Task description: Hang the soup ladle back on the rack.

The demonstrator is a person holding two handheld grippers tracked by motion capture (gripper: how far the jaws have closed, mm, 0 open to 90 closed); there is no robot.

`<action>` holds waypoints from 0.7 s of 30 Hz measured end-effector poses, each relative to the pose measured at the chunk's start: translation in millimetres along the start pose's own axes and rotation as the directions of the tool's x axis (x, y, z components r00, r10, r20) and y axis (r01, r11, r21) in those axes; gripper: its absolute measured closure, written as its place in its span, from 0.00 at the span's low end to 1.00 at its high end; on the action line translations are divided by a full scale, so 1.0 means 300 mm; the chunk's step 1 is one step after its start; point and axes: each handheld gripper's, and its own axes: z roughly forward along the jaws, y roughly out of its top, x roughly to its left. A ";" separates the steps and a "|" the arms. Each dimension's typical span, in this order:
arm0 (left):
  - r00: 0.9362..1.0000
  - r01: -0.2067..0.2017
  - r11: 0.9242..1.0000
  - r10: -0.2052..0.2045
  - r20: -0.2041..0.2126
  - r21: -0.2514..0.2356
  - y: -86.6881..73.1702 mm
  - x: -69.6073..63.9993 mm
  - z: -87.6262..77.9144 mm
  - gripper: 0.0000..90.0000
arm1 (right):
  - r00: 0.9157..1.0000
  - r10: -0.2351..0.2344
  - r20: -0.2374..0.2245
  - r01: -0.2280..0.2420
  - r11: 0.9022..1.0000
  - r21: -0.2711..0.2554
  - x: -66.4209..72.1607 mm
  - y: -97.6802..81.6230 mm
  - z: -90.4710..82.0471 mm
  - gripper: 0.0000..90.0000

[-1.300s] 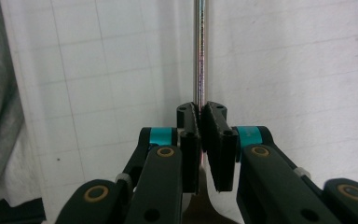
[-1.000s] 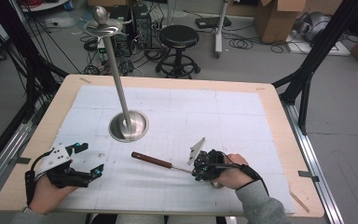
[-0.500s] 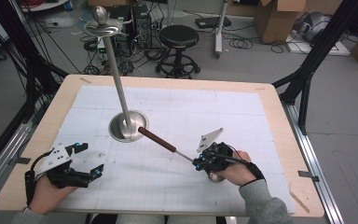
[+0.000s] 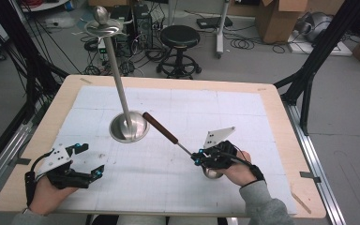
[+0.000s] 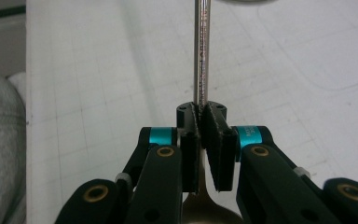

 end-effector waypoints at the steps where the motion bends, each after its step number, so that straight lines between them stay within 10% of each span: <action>1: 1.000 0.000 1.000 0.000 -0.001 0.000 0.000 0.000 0.000 0.02 | 1.000 0.005 -0.003 -0.005 1.000 -0.019 -0.001 0.000 -0.003 0.95; 21: 1.000 0.004 1.000 -0.004 0.007 -0.031 0.009 0.000 -0.010 0.02 | 0.996 0.068 0.057 -0.049 0.958 -0.281 -0.007 0.002 -0.035 0.94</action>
